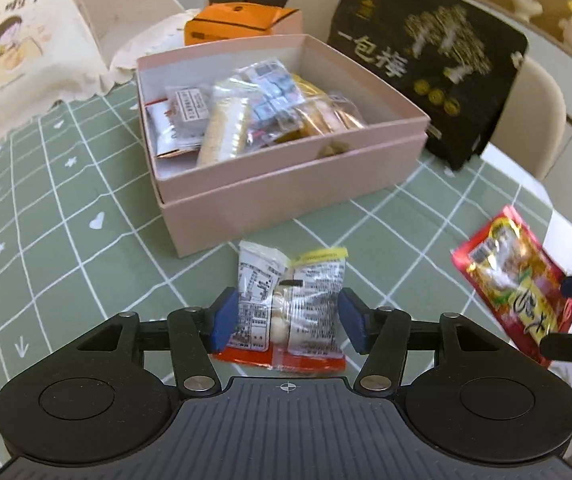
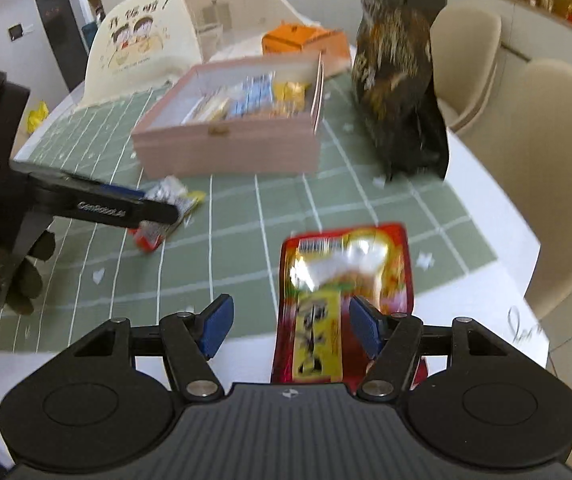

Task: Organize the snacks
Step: 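Grasp the red snack bag with right tool while left tool grasps the white-orange candy packet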

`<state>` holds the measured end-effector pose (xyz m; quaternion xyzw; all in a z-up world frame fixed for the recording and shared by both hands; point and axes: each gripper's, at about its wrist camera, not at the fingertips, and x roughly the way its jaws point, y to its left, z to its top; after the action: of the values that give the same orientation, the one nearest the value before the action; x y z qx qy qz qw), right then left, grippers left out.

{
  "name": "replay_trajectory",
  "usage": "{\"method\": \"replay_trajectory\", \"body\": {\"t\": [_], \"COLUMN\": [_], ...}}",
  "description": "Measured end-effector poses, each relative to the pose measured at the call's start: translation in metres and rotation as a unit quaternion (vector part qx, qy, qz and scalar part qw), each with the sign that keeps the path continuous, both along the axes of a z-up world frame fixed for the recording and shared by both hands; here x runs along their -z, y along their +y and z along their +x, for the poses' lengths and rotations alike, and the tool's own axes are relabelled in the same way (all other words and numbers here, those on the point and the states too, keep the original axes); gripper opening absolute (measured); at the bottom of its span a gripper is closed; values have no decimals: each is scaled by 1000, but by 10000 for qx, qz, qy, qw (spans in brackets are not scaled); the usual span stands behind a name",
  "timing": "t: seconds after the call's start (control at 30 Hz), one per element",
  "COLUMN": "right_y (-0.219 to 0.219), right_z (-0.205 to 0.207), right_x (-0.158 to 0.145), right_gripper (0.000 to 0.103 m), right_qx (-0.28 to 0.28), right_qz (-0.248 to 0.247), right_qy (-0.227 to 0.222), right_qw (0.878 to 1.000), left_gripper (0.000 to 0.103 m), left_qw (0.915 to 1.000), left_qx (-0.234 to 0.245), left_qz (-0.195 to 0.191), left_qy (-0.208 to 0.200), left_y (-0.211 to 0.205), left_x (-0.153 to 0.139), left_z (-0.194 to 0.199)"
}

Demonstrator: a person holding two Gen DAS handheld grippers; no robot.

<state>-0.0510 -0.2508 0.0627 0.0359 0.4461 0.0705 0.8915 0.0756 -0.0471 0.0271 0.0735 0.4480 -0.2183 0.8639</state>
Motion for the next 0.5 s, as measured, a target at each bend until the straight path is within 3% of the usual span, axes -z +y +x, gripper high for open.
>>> {"method": "replay_trajectory", "body": {"t": [0.17, 0.37, 0.5], "right_y": [-2, -30, -17], "right_z": [-5, 19, 24], "right_x": [-4, 14, 19], "right_gripper": [65, 67, 70], "right_qx": [-40, 658, 604], "right_qz": [-346, -21, 60], "right_qy": [-222, 99, 139], "right_qw": [9991, 9978, 9981], "left_gripper": [56, 56, 56], "left_qw": [9995, 9973, 9956], "left_qx": [-217, -689, -865], "left_qz": [-103, -41, -108], "left_qy": [218, 266, 339], "left_y": [10, 24, 32], "left_x": [-3, -2, -3], "left_z": [-30, -73, -81]}}
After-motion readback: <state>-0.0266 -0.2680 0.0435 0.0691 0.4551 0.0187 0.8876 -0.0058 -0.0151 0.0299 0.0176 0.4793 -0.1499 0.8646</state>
